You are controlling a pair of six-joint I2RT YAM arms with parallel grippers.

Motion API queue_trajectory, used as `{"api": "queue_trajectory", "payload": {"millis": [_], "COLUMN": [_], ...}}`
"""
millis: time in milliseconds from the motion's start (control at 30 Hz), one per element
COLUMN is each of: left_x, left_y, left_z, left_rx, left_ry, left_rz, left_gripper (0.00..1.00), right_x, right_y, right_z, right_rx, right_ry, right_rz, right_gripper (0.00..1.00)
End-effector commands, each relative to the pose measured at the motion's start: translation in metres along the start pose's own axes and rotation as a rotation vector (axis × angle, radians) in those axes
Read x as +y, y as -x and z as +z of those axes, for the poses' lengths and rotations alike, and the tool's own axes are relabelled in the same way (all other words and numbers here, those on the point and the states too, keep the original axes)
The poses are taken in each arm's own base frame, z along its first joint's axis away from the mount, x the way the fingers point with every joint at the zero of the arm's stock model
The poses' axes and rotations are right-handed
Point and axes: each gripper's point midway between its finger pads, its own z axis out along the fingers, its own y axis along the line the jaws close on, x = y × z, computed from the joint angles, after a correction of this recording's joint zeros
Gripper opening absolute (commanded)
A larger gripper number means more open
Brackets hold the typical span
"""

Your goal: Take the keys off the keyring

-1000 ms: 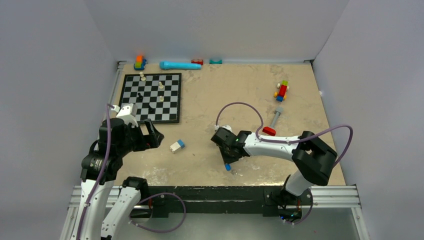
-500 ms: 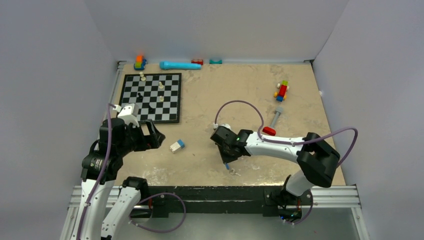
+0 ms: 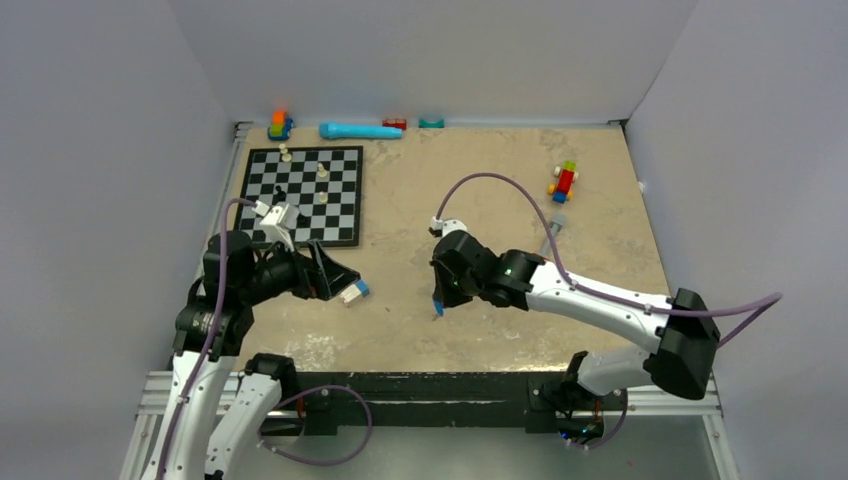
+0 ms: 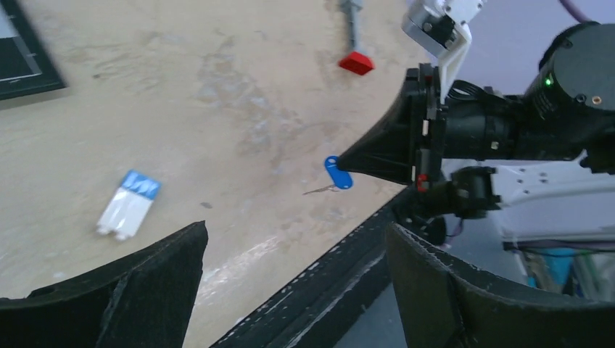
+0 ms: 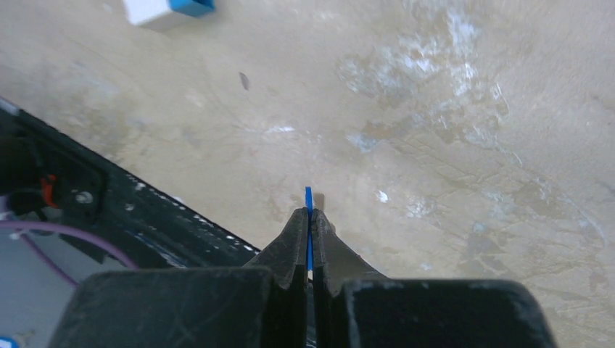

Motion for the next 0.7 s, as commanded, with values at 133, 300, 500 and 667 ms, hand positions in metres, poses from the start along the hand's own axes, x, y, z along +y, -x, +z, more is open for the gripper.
{"api": "queue_trajectory", "payload": {"millis": [133, 300, 500, 667], "left_x": [-0.093, -0.124, -0.155, -0.178], "left_y": [0.037, 0.058, 0.079, 0.088], "left_z": [-0.022, -0.041, -0.048, -0.046], "left_rx": [-0.120, -0.134, -0.133, -0.108], "left_ry": [-0.478, -0.556, -0.622, -0.665], "left_rz": [0.123, 0.195, 0.231, 0.257], "left_gripper": [0.88, 0.80, 0.75, 0.73], "right_x": [0.057, 0.083, 0.099, 0.111], "right_y": [0.086, 0.128, 0.168, 0.190], "right_z": [-0.089, -0.155, -0.214, -0.245], "right_rx": [-0.286, -0.478, -0.637, -0.703], "right_ry": [0.248, 0.411, 0.480, 0.512], "right_rz": [-0.016, -0.033, -0.080, -0.114], "right_gripper": [0.00, 0.00, 0.00, 0.00]}}
